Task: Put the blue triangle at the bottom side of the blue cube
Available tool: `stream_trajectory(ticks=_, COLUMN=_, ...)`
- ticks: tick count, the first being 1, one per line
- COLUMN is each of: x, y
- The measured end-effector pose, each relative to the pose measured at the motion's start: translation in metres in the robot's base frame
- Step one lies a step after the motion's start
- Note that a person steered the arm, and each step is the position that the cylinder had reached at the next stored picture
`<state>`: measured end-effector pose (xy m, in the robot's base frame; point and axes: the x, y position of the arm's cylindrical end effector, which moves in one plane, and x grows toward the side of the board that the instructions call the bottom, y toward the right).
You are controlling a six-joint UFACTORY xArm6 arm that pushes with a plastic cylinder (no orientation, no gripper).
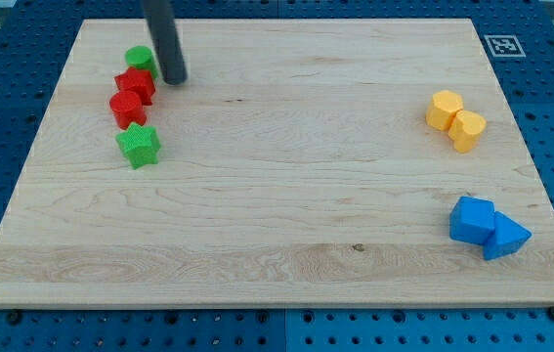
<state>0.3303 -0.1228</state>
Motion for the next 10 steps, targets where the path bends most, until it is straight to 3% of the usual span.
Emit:
stream_trajectory(ticks=2, x=0.069, y=0.122)
stream_trajectory(ticks=6, x=0.166, y=0.347)
stream_trajectory(ticks=7, x=0.167, y=0.348)
stream_trajectory(ticks=9, x=0.229, y=0.374)
stream_trajectory(ticks=10, x=0.229, y=0.375)
